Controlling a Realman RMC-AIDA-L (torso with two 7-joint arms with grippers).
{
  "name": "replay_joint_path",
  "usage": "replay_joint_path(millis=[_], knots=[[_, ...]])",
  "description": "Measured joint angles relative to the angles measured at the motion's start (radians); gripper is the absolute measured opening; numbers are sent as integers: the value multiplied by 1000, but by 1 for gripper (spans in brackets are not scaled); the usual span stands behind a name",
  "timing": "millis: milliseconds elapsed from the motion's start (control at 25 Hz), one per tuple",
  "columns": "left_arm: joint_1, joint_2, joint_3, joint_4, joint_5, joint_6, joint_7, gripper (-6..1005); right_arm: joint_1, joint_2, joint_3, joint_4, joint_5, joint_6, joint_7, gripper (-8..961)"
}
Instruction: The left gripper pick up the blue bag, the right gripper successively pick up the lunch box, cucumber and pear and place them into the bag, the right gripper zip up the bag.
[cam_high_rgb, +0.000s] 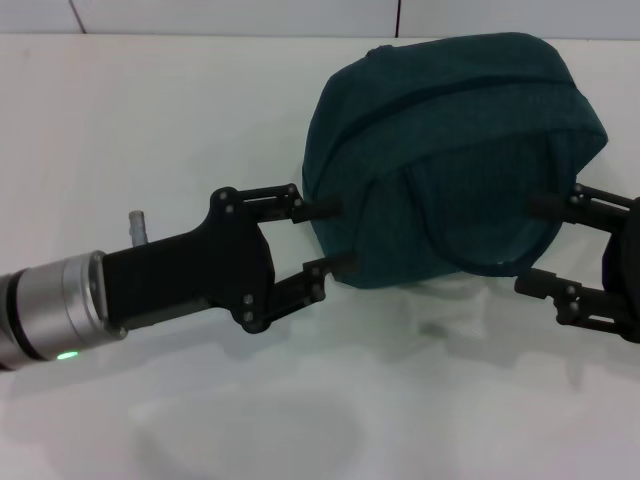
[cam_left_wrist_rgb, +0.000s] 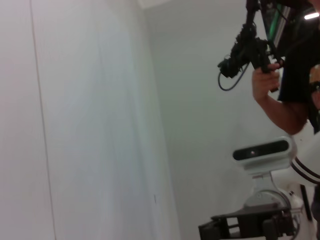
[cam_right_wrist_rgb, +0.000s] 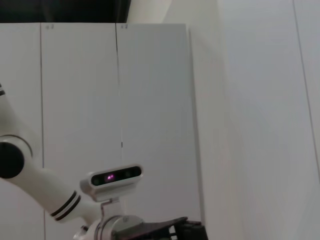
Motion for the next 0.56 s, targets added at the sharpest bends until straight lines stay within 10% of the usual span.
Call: replay_joint_path(millis=[560], knots=[[-26, 47, -3, 2, 11, -27, -46, 428, 103, 52, -3, -17, -90, 57, 43, 692]])
